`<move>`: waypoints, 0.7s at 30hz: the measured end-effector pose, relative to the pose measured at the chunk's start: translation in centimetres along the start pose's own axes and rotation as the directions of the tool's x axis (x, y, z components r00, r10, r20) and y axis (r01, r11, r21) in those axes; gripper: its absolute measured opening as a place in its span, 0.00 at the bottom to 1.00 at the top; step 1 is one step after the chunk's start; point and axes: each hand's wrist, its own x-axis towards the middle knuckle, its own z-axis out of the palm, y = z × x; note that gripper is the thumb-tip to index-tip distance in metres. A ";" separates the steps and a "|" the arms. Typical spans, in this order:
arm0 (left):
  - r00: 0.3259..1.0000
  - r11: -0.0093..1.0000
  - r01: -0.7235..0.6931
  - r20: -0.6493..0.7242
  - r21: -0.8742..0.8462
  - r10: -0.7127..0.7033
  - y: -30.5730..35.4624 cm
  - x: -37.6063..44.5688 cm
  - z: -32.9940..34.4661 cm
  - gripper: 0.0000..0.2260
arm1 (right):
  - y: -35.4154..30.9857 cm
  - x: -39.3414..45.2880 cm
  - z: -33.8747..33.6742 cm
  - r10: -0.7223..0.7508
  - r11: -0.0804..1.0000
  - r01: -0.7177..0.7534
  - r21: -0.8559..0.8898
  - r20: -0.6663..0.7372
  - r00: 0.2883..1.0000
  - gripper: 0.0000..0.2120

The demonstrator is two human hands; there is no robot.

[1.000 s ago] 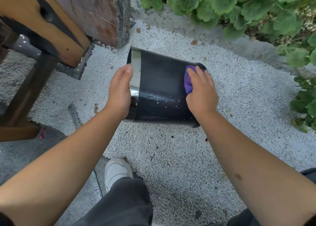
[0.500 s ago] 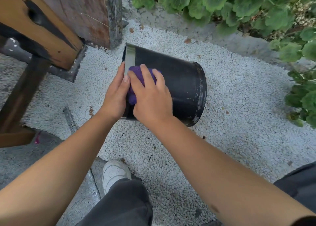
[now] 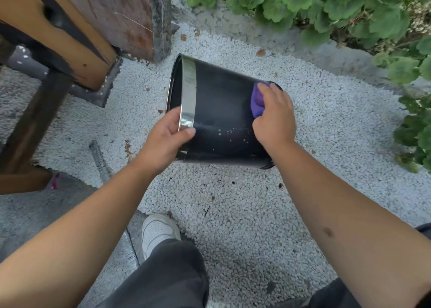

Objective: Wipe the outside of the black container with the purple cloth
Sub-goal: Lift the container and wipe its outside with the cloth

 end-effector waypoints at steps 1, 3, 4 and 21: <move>1.000 0.999 -0.008 0.012 0.043 0.008 -0.2 -0.3 0.2 0.20 | -0.1 0.0 0.0 -0.009 1.000 0.009 -0.006 0.002 1.000 0.36; 1.000 0.997 -0.025 0.012 0.070 0.024 0.0 -0.2 0.1 0.21 | -0.4 0.1 -0.3 -0.013 1.000 0.013 0.000 0.009 1.000 0.36; 0.999 0.997 -0.034 0.007 0.070 0.034 0.4 0.1 -0.1 0.21 | -0.8 0.2 -0.6 0.003 0.999 -0.003 0.046 0.000 1.000 0.36; 0.999 0.973 0.042 -0.012 -0.229 -0.046 5.0 4.0 2.2 0.30 | -9.9 -4.4 -0.6 -0.282 0.941 0.301 0.152 -0.135 0.950 0.25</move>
